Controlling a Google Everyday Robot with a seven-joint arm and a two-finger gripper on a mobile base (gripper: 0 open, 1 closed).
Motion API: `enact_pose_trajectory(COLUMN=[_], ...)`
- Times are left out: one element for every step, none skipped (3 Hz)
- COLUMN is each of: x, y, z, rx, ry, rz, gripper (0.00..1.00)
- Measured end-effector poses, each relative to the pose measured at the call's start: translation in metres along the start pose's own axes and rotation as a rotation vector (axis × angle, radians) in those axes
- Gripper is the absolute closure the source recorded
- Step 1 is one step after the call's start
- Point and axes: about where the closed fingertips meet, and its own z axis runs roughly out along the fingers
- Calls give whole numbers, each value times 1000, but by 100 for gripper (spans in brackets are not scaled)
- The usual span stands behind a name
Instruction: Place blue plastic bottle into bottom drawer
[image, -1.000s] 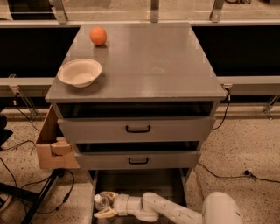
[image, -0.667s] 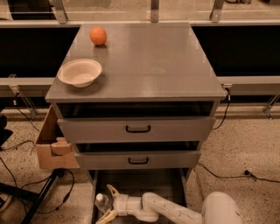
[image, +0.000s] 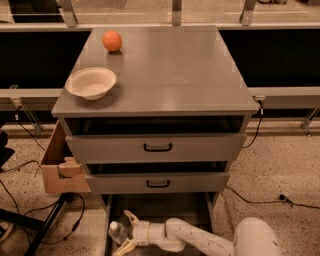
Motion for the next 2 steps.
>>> enact_pose_trajectory(x=[-5,-10], y=[3,7], z=[-46,-114], rx=[-17,23], ry=[-9,1], rz=[44,80], gripper=[0,0])
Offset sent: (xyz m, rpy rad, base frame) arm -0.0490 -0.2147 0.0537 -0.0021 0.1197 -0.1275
